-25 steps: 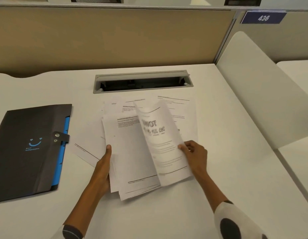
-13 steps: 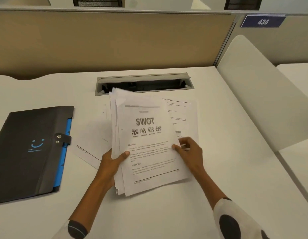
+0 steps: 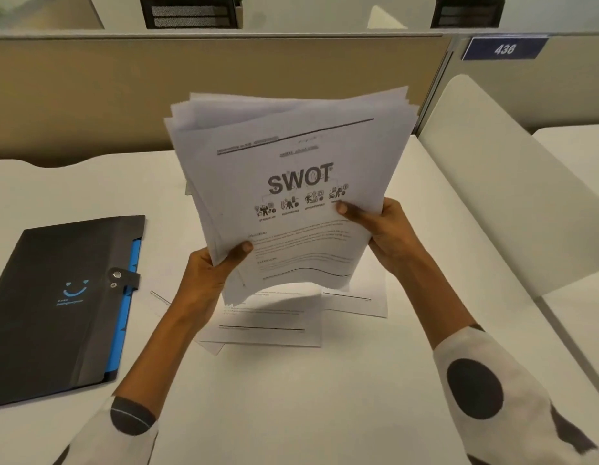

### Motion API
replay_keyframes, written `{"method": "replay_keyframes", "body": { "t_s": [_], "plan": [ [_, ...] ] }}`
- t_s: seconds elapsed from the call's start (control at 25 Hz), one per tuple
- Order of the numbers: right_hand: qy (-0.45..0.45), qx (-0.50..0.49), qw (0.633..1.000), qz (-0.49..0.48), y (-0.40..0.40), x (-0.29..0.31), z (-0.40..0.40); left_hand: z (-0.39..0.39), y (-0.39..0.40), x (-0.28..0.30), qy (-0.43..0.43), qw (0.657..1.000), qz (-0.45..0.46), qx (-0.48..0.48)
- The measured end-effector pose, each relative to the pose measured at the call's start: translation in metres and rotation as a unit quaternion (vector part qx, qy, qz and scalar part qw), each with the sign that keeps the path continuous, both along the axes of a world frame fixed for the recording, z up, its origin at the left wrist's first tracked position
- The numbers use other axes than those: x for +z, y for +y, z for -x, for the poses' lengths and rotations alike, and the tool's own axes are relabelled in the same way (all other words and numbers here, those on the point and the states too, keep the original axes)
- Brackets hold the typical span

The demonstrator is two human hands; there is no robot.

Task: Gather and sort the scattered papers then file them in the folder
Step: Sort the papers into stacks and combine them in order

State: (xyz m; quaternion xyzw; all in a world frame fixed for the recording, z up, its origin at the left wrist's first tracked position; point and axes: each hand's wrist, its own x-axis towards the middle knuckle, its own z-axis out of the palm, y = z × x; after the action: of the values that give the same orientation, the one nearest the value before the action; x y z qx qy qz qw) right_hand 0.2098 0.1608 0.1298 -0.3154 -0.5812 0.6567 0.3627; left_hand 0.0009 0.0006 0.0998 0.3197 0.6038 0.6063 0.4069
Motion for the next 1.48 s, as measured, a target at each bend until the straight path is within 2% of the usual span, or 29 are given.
{"method": "replay_keyframes", "body": {
  "t_s": [0.2,0.36,0.52,0.68,1.08,1.36,1.48],
  "plan": [
    [-0.107,0.002,0.994,0.001,-0.016,-0.028,-0.001,-0.007,-0.001,-0.016,-0.02,0.999,0.021,0.023],
    [-0.09,-0.004,0.996,0.022,-0.025,-0.039,0.001,-0.013,0.001,-0.02,-0.009,0.998,0.028,0.061],
    [-0.09,-0.008,0.996,0.027,-0.023,-0.043,0.003,-0.013,-0.003,-0.021,-0.018,0.999,-0.023,0.02],
    [-0.123,0.0,0.992,0.04,-0.029,-0.059,0.003,-0.021,-0.002,-0.035,-0.037,0.999,0.025,0.023],
    [-0.132,-0.021,0.99,0.042,-0.037,-0.082,0.005,-0.015,-0.01,-0.061,-0.05,0.998,0.044,0.0],
    [-0.187,-0.008,0.981,0.055,-0.035,-0.067,0.03,0.021,-0.015,-0.05,-0.013,0.991,0.092,0.099],
    [-0.223,-0.088,0.967,0.09,-0.042,-0.072,0.038,0.064,-0.038,-0.05,-0.035,0.984,0.148,0.091]
  ]
}}
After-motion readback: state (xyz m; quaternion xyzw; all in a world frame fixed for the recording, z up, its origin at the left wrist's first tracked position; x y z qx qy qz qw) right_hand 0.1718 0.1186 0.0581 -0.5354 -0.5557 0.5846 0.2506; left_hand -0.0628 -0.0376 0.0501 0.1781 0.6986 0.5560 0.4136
